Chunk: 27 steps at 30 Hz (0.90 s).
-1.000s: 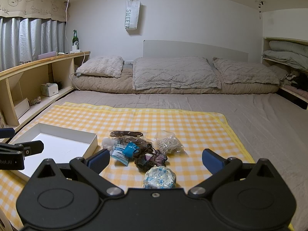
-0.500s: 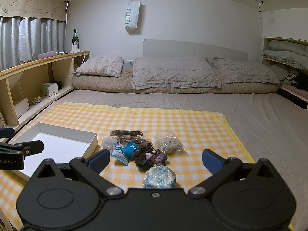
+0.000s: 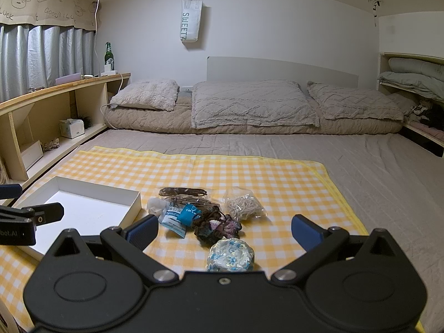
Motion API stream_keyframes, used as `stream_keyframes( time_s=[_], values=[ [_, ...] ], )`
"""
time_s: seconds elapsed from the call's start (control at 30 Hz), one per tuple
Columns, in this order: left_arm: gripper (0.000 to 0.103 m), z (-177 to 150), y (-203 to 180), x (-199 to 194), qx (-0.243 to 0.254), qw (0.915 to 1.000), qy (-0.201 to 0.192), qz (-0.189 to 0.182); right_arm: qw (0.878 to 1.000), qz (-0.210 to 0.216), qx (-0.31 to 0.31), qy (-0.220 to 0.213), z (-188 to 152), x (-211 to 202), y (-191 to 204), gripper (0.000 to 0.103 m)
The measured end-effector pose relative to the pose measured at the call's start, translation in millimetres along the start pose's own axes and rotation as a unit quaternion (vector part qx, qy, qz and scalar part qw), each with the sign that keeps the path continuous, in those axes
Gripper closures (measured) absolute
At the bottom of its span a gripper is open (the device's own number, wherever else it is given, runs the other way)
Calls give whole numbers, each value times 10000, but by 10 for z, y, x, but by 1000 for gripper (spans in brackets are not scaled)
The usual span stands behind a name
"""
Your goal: Organize soft objects
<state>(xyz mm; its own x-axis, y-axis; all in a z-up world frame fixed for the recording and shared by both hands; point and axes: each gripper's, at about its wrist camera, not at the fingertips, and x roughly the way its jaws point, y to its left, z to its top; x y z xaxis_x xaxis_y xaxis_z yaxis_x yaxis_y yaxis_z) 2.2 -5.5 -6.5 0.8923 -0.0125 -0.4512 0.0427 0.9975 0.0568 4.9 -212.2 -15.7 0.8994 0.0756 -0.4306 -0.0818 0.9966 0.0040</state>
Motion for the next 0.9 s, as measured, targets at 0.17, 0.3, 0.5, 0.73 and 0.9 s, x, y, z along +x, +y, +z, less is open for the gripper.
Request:
stream_keyframes(
  time_s=[0.17,0.3,0.5,0.73,0.9],
  values=[
    [0,4,-13,-16,23,10000,-4,33,10000,-1,1,2,1,1,-2,0],
    [0,46,-15,-49,36,9999,-117,-8,10000,-23,4,0,-9,3,3,0],
    [0,148,-68,-68,171,9994,-303,54,10000,45,31,-71,-49,-16,27,0],
    [0,386,-81,-27,386,9976,-578,-25,9995,-60,-63,-319,122,-59,-61,0],
    [0,617,-157,107,637,9951,-762,19,9978,-135,-234,-611,365,-49,-136,0]
  ],
)
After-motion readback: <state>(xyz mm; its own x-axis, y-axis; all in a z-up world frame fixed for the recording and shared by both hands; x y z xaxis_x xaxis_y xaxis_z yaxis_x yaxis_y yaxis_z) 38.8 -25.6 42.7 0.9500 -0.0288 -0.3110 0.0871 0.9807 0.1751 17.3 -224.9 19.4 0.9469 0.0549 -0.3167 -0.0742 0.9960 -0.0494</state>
